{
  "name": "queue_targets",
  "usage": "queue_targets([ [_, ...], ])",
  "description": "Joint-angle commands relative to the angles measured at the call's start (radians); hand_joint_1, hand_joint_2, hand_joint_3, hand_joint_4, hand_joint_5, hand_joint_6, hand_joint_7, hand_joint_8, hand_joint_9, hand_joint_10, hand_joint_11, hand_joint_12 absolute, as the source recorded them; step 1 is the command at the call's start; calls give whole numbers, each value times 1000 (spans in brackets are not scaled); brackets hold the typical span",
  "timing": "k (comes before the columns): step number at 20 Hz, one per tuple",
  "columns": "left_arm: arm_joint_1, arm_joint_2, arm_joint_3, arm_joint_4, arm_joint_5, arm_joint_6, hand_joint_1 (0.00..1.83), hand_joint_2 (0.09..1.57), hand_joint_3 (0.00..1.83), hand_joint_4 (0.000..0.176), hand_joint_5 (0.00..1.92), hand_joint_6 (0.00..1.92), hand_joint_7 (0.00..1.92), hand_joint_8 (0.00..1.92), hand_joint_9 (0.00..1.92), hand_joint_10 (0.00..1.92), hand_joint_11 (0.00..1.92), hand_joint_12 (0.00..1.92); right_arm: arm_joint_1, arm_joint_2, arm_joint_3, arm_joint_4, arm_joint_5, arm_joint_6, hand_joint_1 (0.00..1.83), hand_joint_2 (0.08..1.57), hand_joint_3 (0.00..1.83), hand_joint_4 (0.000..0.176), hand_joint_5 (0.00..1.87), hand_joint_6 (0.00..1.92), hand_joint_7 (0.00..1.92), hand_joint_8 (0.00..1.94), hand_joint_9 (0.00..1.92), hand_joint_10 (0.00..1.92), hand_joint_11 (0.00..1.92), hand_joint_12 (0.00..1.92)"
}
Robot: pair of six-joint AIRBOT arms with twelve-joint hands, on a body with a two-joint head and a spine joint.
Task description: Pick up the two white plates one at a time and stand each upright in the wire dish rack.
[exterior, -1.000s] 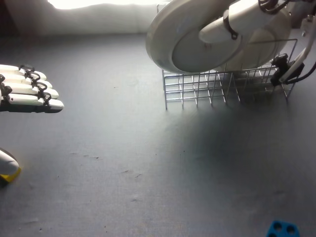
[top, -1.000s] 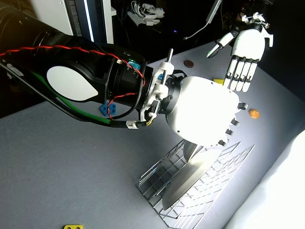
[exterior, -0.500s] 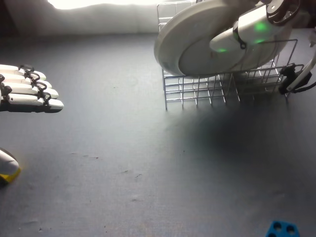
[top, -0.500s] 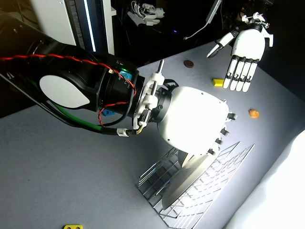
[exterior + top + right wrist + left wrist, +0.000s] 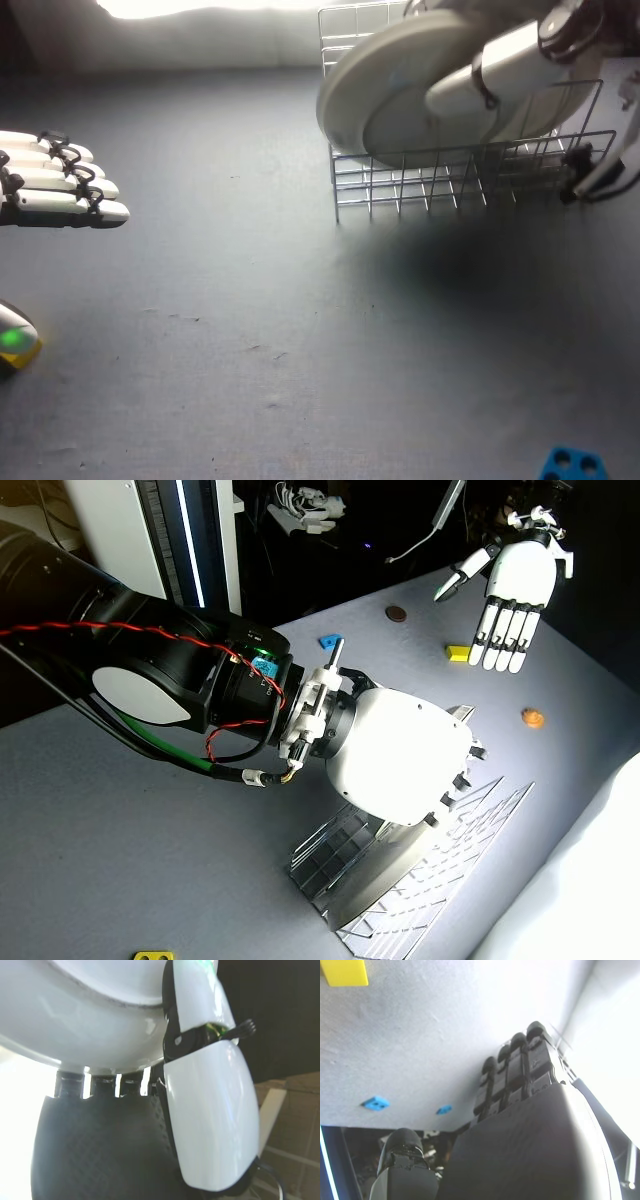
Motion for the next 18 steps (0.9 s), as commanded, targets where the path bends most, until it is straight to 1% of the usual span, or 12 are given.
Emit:
queue_targets([
  [1,-11,9,3,-52,-19,-1,0,1034,0,0,48,9,30,5,14,4,11,6,6,3,9,17,127,12,1378,1096,1,0,955,1041,1031,878,939,1096,769,1244],
  [3,-11,9,4,-52,-19,-1,0,1044,4,0,64,12,51,11,34,11,25,13,-5,-6,22,17,127,9,1378,1096,0,0,959,1028,1033,880,936,1104,770,1246],
  [5,-11,9,4,-53,-19,-1,0,1034,0,0,33,1,17,1,6,1,5,2,-20,-14,31,17,130,-2,1376,1101,1,0,961,1039,1019,897,918,1120,753,1260],
  [6,-11,9,4,-53,-19,-1,0,1040,2,0,68,16,56,17,38,15,31,15,-24,-15,32,17,133,-4,1374,1107,1,0,948,1066,1003,920,907,1132,745,1269],
  [7,-11,10,4,-53,-19,-1,0,1049,5,0,58,8,50,10,33,10,21,12,-28,-17,32,17,141,-11,1376,1101,0,0,965,1042,1018,903,920,1099,764,1243],
  [8,-11,10,4,-53,-19,-1,0,1045,3,0,20,1,9,1,6,1,3,2,-31,-19,32,17,145,-22,1376,1100,0,0,967,1043,1020,896,920,1100,760,1235],
  [10,-11,10,3,-53,-19,-1,0,1041,1,0,14,1,1,0,1,0,0,0,-39,-21,32,17,152,-31,1376,1100,0,0,962,1049,1020,891,924,1099,759,1234],
  [14,-12,11,2,-53,-19,-1,0,1043,1,0,52,15,43,14,32,11,22,12,-48,-21,32,17,172,-58,1375,1105,1,0,951,1062,1012,906,910,1123,749,1241],
  [16,-12,11,1,-53,-19,-1,0,1044,2,0,55,8,50,8,31,5,15,14,-51,-23,31,16,174,-72,1381,1086,0,0,1002,987,1049,839,945,1070,785,1212],
  [18,-12,11,1,-52,-19,-1,0,1038,0,0,66,10,52,7,32,5,13,15,-53,-23,29,16,177,-85,1380,1087,1,0,998,991,1049,842,938,1076,790,1200],
])
